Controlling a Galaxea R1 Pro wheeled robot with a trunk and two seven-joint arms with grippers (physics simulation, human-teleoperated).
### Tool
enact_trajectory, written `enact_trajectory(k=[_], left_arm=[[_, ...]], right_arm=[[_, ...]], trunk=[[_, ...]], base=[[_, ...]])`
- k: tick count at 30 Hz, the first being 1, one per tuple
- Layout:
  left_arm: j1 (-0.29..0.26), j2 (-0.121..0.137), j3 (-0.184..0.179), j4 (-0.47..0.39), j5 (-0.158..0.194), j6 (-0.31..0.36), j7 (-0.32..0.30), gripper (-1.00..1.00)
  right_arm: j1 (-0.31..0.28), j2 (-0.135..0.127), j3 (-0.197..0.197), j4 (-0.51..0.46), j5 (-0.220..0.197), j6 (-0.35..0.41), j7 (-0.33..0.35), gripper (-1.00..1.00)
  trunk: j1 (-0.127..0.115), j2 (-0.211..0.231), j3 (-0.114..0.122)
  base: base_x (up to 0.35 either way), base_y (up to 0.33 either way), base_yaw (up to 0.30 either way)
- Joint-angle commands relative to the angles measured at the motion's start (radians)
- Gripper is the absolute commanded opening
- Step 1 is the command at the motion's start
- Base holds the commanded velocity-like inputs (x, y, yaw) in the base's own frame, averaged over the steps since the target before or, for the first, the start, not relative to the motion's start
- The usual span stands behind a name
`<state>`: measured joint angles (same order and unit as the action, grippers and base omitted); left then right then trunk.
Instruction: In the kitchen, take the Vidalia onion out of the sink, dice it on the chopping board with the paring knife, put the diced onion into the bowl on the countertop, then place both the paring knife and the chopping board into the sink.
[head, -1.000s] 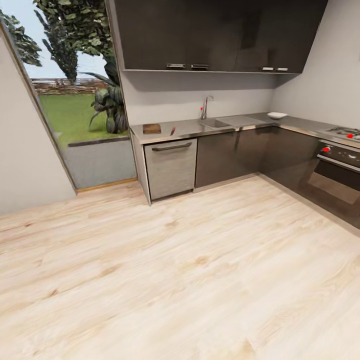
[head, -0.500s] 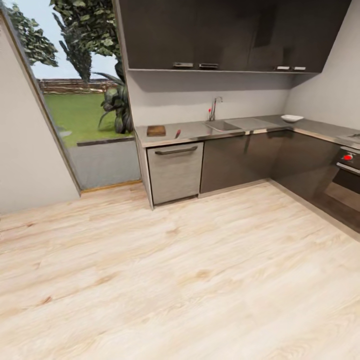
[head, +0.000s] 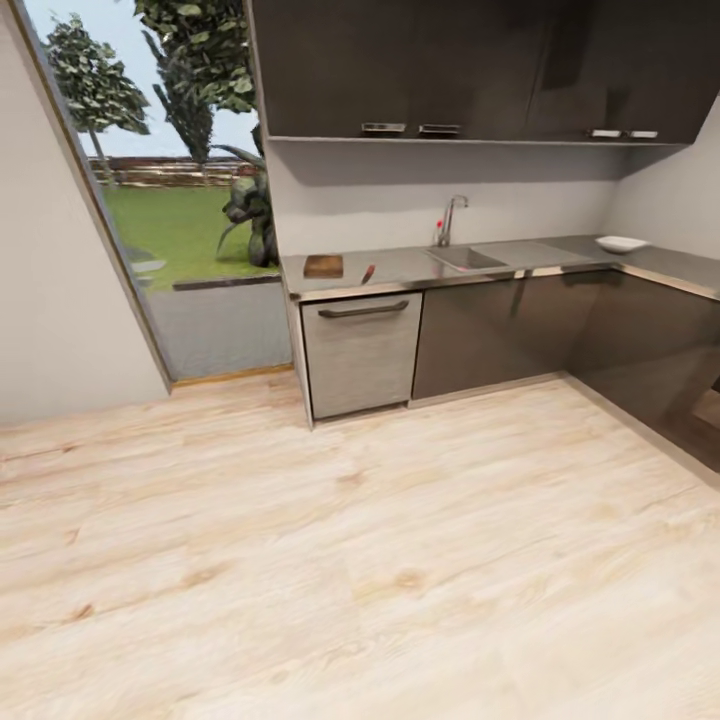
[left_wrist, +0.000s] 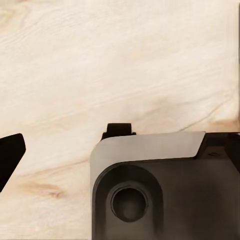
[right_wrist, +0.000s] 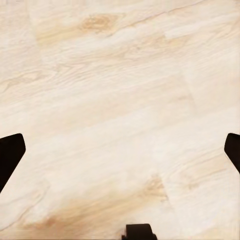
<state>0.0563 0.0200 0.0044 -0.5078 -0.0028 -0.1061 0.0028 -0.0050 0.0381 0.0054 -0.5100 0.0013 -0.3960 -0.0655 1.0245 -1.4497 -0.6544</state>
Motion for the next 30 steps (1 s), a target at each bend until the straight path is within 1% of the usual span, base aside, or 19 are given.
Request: enact_trajectory(k=[1,20,30], left_arm=[[0.0,0.0,0.0,-0.001,0.0,-0.001,0.0,1.0],[0.0,0.0,0.0,0.0,0.0,-0.001,0.0,1.0],[0.0,0.0,0.0,0.0,0.0,-0.001,0.0,1.0]], right_arm=[[0.0,0.0,0.001,0.001,0.0,-0.003,-0.004,1.0],[0.0,0.0,0.001,0.001,0.0,-0.003,-0.004,1.0],[-0.001,0.0,0.001,0.001,0.0,-0.003,-0.004,1.0]], trunk=[[0.001,0.0,-0.001],[0.001,0.0,-0.001],[0.001,0.0,-0.001]], base=[[0.283,-0.175,0.137],[0.284,-0.173,0.134],[0.297,-0.118,0.133]])
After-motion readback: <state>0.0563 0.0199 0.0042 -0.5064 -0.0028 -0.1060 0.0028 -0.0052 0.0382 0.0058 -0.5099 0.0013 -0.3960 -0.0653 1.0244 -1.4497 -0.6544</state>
